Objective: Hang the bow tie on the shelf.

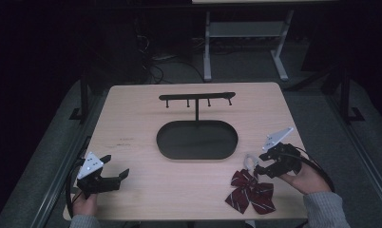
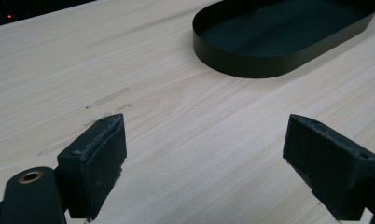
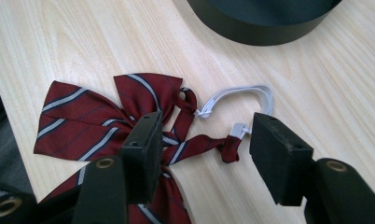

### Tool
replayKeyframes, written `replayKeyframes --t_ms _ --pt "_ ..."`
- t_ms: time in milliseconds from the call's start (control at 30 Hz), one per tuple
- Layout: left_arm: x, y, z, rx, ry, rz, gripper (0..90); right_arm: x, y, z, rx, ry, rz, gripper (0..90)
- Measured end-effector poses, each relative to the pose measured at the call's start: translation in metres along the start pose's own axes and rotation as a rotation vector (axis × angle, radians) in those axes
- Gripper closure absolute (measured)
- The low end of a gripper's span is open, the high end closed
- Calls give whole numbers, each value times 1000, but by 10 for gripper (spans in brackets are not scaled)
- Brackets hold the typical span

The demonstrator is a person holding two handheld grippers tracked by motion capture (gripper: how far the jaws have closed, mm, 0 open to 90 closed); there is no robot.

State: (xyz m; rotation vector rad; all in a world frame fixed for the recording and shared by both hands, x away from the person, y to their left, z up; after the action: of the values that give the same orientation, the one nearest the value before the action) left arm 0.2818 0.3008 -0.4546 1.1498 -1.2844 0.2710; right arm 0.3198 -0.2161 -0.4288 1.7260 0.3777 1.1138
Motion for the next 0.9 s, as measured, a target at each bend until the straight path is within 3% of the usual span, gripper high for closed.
replayKeyframes --t_ms 433,900 --pt "0 0 0 0 1 1 131 22 -11 15 20 10 -59 473" --pt "1 0 0 -1 5 6 131 33 -31 33 20 -5 -139 533"
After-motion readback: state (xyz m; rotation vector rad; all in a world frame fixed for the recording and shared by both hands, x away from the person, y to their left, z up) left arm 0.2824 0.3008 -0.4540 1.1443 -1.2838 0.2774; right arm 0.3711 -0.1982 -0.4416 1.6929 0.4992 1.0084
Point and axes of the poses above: each handheld gripper's, and its own axes: y roughly backward along the jaws, x roughly out of its top, z roughly to its right, the point moved 4 cm from there along -y, roughly forward along the jaws, and after that the axes turned 6 degrees about -y, right-handed, at the moved point
